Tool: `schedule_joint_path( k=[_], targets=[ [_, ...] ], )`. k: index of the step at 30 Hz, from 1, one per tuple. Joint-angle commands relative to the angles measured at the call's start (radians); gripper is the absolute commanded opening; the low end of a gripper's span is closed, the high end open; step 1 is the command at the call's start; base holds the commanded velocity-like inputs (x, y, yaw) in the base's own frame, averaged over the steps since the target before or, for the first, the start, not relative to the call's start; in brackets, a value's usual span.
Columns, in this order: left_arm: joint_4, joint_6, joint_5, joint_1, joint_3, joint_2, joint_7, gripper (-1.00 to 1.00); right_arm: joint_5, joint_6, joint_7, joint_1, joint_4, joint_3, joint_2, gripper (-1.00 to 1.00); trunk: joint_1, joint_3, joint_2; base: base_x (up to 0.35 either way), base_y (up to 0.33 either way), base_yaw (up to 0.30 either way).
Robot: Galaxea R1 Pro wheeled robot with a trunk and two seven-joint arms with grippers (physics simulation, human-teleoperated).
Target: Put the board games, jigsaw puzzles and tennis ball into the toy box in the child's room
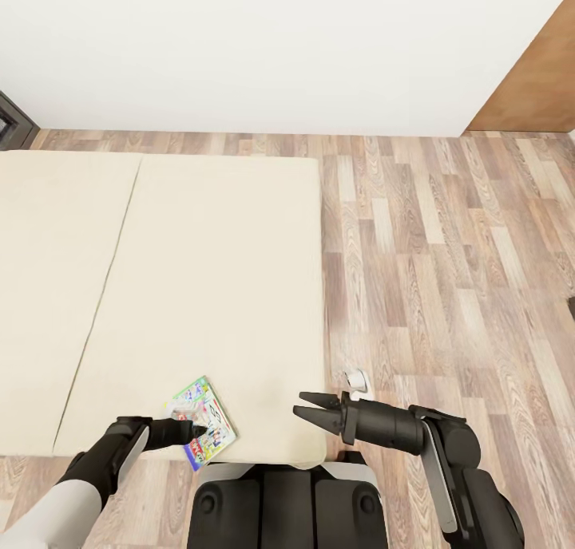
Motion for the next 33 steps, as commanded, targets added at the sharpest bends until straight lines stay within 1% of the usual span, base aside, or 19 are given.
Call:
schedule_joint_path(
  k=[1,3,4,5,6,7,9,11,15,22,25,28,33],
  targets=[
    [-0.001,0.008,-0.001,-0.012,0.002,0.001,-0.004,1.00,0.000,0.007,0.003,0.000,0.000,-0.001,0.001,1.00,0.001,-0.001,-0.001,0.000,0.000,0.000],
    [0.002,0.009,0.000,-0.028,0.007,0.001,-0.003,1.00,0.000,0.007,0.003,0.000,0.000,-0.001,0.002,1.00,0.001,-0.001,-0.001,0.000,0.000,0.000],
    [0.002,0.009,0.000,-0.032,0.019,0.001,-0.003,1.00,0.000,0.004,0.002,0.000,0.001,-0.001,0.004,1.00,0.001,-0.001,-0.001,0.000,0.000,0.000],
    [0.003,0.008,0.000,-0.034,0.040,0.001,-0.004,1.00,0.001,-0.001,-0.002,0.000,0.002,-0.001,0.005,1.00,0.001,-0.001,-0.001,0.000,0.000,0.000],
    [0.003,0.007,0.000,-0.035,0.053,0.001,-0.004,1.00,0.001,-0.003,-0.005,0.000,0.002,-0.001,0.005,1.00,0.001,-0.001,-0.001,0.000,0.000,0.000],
    [0.002,0.004,0.000,-0.037,0.100,0.001,-0.003,1.00,0.000,-0.008,-0.018,0.000,0.002,-0.001,0.004,1.00,0.001,-0.001,-0.001,0.000,0.000,0.000],
    [0.002,0.002,-0.001,-0.038,0.133,0.000,-0.003,1.00,0.000,-0.011,-0.028,0.000,0.003,0.000,0.003,1.00,0.001,-0.001,-0.001,0.000,0.000,0.000],
    [0.002,0.001,-0.002,-0.039,0.155,0.000,-0.003,1.00,-0.001,-0.013,-0.034,0.000,0.003,0.000,0.003,1.00,0.001,-0.001,-0.001,0.000,0.000,0.000],
    [0.002,0.003,-0.004,-0.041,0.167,-0.002,0.007,1.00,-0.001,-0.014,-0.038,0.000,0.003,0.000,0.003,1.00,0.001,-0.001,-0.001,0.000,0.000,0.000],
    [0.003,0.001,-0.008,-0.045,0.168,-0.013,0.086,1.00,-0.001,-0.015,-0.039,0.000,0.003,0.000,0.002,1.00,0.001,-0.001,-0.001,0.000,0.000,0.000],
    [0.003,-0.003,-0.006,-0.045,0.166,-0.030,0.118,1.00,-0.001,-0.015,-0.039,0.000,0.003,-0.001,0.002,1.00,0.001,-0.001,-0.001,0.000,0.000,0.000],
    [0.003,-0.006,-0.003,-0.045,0.166,-0.041,0.129,1.00,-0.001,-0.015,-0.039,0.000,0.003,-0.001,0.002,1.00,0.001,-0.001,-0.001,0.000,0.000,0.000],
    [0.003,-0.009,0.001,-0.045,0.166,-0.046,0.128,1.00,-0.001,-0.015,-0.039,0.000,0.003,-0.001,0.001,1.00,0.001,-0.001,-0.001,0.000,0.000,0.000]
  ],
)
